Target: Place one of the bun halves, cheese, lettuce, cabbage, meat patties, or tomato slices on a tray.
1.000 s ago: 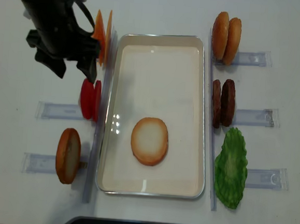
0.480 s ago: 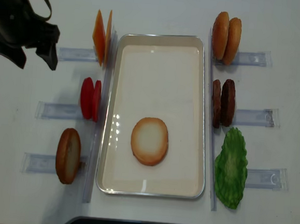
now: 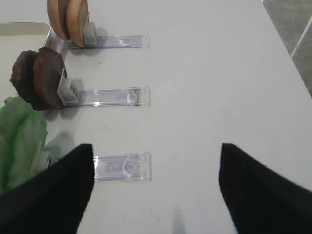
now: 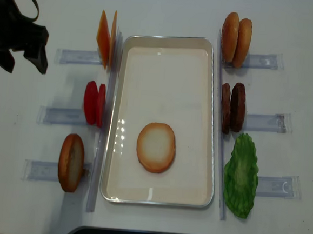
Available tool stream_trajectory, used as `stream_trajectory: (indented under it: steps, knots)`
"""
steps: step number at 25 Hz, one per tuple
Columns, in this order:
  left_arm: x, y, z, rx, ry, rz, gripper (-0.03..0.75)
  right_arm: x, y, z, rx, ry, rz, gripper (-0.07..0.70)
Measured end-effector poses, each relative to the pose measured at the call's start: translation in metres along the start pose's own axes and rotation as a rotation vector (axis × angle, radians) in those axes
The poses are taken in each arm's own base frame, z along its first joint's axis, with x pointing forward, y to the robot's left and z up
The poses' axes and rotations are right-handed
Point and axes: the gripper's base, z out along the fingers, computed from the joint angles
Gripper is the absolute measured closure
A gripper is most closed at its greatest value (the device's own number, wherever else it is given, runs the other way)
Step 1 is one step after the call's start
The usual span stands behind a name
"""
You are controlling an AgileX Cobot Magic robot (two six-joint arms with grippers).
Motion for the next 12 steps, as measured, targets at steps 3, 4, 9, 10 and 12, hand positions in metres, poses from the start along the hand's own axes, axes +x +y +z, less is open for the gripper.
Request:
stream_trajectory:
  steps: [3, 4, 9, 10, 12]
  knots:
    - [0.015, 0.001, -0.011, -0.007, -0.026, 0.001, 0.071, 0.000, 0.000, 0.000, 0.000, 0.000, 0.000, 0.097]
    - [0.021, 0.001, -0.017, -0.007, -0.043, 0.000, 0.071, 0.000, 0.000, 0.000, 0.000, 0.000, 0.000, 0.097]
    - [0.061, 0.003, -0.049, -0.008, -0.144, -0.007, 0.071, 0.000, 0.000, 0.000, 0.000, 0.000, 0.000, 0.097]
    - [0.072, 0.003, -0.054, -0.008, -0.165, -0.008, 0.071, 0.000, 0.000, 0.000, 0.000, 0.000, 0.000, 0.097]
    - [0.092, 0.004, -0.062, -0.008, -0.201, -0.011, 0.071, 0.000, 0.000, 0.000, 0.000, 0.000, 0.000, 0.097]
